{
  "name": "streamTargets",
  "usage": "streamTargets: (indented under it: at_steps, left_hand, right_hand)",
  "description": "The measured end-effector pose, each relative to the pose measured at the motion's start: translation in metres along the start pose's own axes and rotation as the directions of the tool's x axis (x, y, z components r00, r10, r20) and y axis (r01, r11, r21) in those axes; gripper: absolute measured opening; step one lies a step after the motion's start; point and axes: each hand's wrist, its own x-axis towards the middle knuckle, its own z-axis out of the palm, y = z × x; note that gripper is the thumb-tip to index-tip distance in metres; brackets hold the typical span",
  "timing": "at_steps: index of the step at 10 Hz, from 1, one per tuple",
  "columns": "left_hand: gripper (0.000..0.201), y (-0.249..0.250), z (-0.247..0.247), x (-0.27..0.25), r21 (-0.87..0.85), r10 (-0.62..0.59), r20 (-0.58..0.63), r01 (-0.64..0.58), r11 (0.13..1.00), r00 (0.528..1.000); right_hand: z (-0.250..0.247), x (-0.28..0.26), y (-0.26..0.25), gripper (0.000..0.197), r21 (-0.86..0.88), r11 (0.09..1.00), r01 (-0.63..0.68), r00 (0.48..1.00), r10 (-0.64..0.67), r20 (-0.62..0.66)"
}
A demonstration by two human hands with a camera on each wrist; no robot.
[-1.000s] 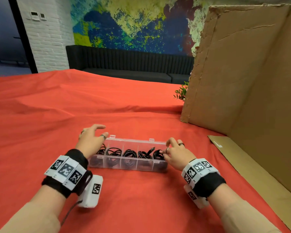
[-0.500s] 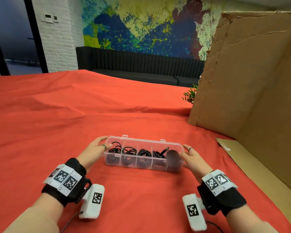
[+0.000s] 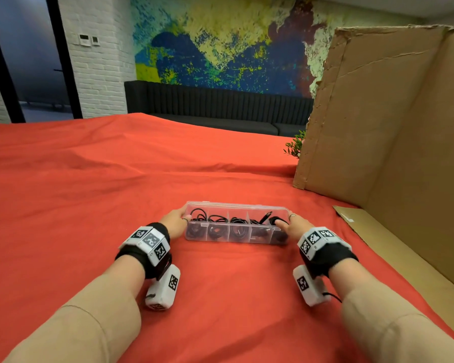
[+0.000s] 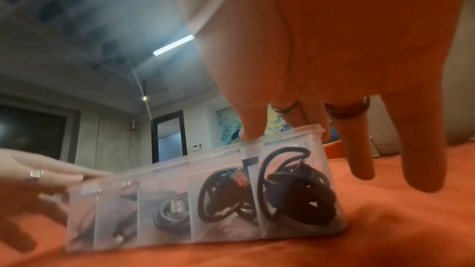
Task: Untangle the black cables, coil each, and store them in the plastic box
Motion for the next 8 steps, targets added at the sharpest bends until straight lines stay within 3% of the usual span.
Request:
streamTargets:
  at_steps: [2,4,6,7,8]
  left_hand:
    - [0.051,0.007,0.002,0.011,0.142,-0.025,-0.029,0.029,0.989,0.999]
    - [0.036,0.028,-0.001,0.037,0.303,-0.125,-0.07,0.141,0.943,0.99]
    - [0.052,0.022,-0.003,0.039,0.286,-0.167,0.023,0.153,0.946,0.986]
    - [0.064,0.027,-0.017,0.038,0.295,-0.206,0.113,0.165,0.941,0.972]
    - [0.072,0.033,-0.028,0.031,0.323,-0.214,0.131,0.162,0.933,0.968]
  right_hand:
    - [0.0,0.011,-0.005,0.064,-0.092,0.995,-0.024,1.0,0.024,-0.005]
    - [-0.015,0.032,-0.013,0.063,-0.175,0.984,-0.036,0.998,0.044,0.042]
    - [-0.021,0.026,-0.023,0.063,-0.257,0.962,-0.096,0.981,0.135,0.14]
    - [-0.032,0.029,-0.027,0.107,-0.168,0.975,-0.144,0.96,0.179,0.217]
    - [-0.035,0.031,-0.02,0.175,-0.065,0.986,-0.155,0.949,0.167,0.268]
